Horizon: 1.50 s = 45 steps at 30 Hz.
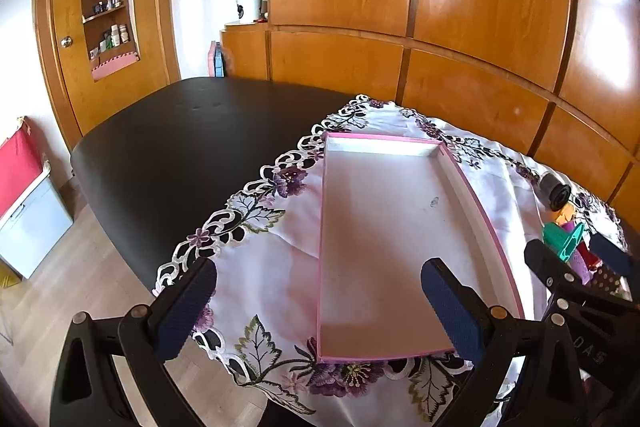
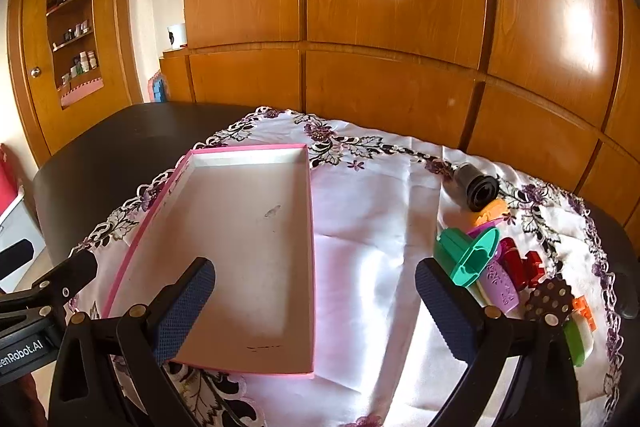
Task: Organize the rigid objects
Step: 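Move both tools from the pink-rimmed tray toward the cluster of toys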
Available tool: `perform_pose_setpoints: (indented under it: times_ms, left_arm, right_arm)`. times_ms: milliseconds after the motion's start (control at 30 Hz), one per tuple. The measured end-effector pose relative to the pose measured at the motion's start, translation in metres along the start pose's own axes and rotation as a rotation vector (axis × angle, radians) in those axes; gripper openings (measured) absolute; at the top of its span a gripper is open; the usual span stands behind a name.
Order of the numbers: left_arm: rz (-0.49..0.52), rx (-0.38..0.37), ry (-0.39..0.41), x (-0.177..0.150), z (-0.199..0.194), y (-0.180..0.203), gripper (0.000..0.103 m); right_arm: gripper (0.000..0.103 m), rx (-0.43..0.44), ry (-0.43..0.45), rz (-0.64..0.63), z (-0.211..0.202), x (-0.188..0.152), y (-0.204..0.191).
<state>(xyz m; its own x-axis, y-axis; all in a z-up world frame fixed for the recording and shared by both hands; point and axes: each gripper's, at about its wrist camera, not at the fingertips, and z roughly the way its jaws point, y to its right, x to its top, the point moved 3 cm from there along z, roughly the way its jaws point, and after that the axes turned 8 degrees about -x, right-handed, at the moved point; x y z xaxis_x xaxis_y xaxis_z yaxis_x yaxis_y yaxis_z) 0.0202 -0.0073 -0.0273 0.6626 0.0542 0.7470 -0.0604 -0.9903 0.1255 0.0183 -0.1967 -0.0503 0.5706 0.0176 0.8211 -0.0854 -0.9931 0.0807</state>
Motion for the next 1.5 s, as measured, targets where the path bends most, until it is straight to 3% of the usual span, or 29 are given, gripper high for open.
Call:
perform_pose_setpoints:
  times_ms: [733,1033,1500]
  left_arm:
    - [0.091,-0.021,-0.007,0.002,0.003,0.027,0.103]
    - [0.149,-0.06,-0.007,0.007,0.007,0.046,0.103]
    - [0.252,-0.146,-0.044,0.016,0.019,0.084,0.103]
  right_arm:
    - [0.102,-0.049,0.072,-0.061,-0.008,0.017,0.036]
    - [0.102,-0.101,0.046,-0.027,0.001,0.025,0.098]
    - [0.103,-0.239,0.042,0.134,0.019,0.033,0.243]
